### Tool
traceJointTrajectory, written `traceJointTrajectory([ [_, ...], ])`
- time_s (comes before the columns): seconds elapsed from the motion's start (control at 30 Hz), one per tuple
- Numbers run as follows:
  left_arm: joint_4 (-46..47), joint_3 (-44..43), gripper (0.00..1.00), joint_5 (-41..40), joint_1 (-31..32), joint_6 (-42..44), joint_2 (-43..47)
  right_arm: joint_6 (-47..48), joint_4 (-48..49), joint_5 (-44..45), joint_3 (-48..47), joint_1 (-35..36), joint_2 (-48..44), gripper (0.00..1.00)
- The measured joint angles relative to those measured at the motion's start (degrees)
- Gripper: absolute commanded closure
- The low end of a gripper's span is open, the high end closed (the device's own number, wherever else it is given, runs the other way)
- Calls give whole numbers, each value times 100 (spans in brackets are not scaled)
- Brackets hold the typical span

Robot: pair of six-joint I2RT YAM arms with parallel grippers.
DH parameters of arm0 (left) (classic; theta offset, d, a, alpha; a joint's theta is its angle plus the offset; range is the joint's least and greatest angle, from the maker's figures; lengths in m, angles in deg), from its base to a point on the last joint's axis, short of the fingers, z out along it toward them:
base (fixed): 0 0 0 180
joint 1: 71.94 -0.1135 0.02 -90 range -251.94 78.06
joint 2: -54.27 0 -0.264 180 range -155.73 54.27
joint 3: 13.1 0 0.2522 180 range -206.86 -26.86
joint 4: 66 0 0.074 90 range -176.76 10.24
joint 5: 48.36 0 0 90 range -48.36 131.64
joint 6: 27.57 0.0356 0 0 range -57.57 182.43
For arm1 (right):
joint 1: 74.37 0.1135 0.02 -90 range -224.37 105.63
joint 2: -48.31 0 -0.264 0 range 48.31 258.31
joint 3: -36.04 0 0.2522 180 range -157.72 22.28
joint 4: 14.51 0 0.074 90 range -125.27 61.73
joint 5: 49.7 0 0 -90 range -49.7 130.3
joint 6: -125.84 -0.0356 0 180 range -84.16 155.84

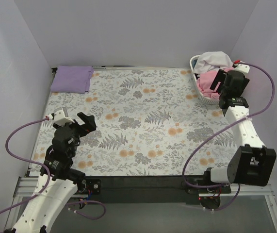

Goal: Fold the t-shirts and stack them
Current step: Grab the tshirt from the pile

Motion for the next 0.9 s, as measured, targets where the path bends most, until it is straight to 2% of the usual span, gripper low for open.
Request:
traceJointTrajectory([
  [0.13,24,0,4,7,0,50,83,-197,278,-481,-492,-555,1084,17],
  [0.17,28,0,4,9,0,59,90,-223,343,-619,-619,-643,1349,23],
  [0.33,50,0,5,26,0,85,96,-264,463,-1152,-1038,-828,2321,38],
  [0.37,61,0,5,35,0,92,96,-238,468,-1215,-1058,-835,2420,52],
  [0.43,87,0,5,39,0,101,96,-155,470,-1307,-1064,-846,2518,63],
  [0.47,101,0,5,39,0,103,96,-138,474,-1360,-1064,-868,2538,76],
  [0.53,122,0,5,42,0,118,96,-57,492,-1458,-1067,-876,2542,86],
  [0.57,127,0,5,44,0,122,96,-13,496,-1513,-1075,-883,2542,96],
  [0.63,127,0,5,44,0,125,94,70,518,-1613,-1113,-905,2549,99],
  [0.9,127,0,5,42,0,142,87,321,531,-1954,-1161,-942,2356,99],
])
